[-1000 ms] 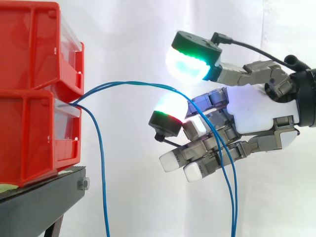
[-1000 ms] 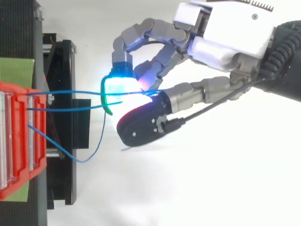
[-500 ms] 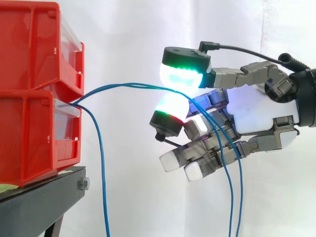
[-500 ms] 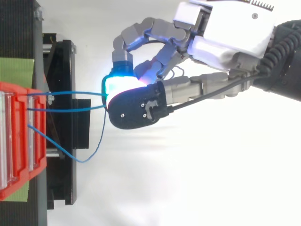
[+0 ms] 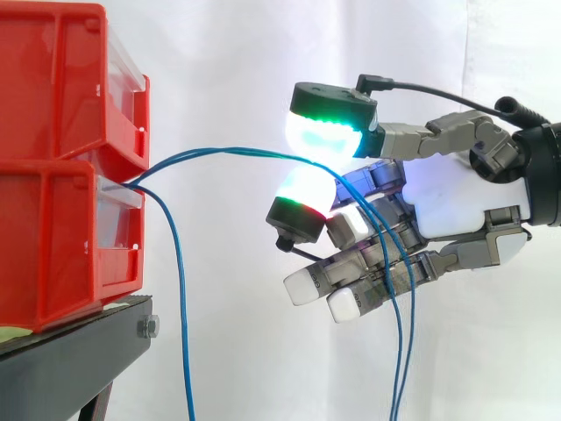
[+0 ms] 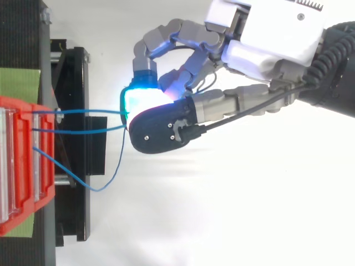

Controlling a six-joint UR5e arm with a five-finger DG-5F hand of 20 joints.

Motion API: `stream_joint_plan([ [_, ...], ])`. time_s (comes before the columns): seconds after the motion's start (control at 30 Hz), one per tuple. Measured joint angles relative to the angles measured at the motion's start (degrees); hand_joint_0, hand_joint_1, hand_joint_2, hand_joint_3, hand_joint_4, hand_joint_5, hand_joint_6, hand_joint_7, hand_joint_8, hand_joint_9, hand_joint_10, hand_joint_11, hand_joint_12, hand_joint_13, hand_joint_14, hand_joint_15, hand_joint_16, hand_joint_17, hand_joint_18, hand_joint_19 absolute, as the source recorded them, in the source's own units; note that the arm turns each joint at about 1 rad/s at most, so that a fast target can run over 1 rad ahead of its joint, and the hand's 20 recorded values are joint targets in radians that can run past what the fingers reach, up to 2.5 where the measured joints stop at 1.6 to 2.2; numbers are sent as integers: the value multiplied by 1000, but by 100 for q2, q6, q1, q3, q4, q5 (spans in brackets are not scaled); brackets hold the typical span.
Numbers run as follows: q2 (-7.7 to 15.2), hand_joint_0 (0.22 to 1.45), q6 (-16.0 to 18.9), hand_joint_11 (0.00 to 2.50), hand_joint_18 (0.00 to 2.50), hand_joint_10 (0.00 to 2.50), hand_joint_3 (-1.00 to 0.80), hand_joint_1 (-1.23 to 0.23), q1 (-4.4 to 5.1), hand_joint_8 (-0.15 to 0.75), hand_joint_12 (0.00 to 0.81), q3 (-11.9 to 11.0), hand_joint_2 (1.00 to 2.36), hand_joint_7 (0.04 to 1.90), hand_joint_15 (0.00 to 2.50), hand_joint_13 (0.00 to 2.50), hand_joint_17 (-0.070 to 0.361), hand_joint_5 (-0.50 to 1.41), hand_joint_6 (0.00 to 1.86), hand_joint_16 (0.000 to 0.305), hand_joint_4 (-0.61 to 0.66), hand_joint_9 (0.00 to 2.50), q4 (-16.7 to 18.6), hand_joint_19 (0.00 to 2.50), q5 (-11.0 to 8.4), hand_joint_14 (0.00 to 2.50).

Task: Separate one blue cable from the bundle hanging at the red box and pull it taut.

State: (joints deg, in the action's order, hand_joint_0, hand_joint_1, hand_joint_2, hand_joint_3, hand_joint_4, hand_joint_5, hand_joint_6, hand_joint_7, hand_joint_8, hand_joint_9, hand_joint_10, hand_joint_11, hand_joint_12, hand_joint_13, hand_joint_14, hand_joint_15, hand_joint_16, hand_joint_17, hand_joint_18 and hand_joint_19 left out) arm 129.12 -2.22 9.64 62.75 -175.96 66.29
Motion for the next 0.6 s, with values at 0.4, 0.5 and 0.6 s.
stream_joint_plan([
  [0.4, 1, 699, -14, 725, 723, 19, -500, -873, 19, 345, 331, 0, 1000, 1175, 337, 756, 90, -141, 937, 40, 37, 1116, 16, 424, -12, 12],
  [0.5, 0, 654, -15, 714, 708, 20, -500, -918, 19, 341, 331, 0, 1000, 1139, 341, 746, 90, -139, 930, 40, 96, 1110, 17, 423, -14, 12],
  [0.6, -1, 525, -15, 704, 696, 18, -500, -1005, 19, 341, 345, 0, 1000, 1140, 333, 716, 97, -141, 927, 43, 126, 1066, 17, 410, -17, 11],
])
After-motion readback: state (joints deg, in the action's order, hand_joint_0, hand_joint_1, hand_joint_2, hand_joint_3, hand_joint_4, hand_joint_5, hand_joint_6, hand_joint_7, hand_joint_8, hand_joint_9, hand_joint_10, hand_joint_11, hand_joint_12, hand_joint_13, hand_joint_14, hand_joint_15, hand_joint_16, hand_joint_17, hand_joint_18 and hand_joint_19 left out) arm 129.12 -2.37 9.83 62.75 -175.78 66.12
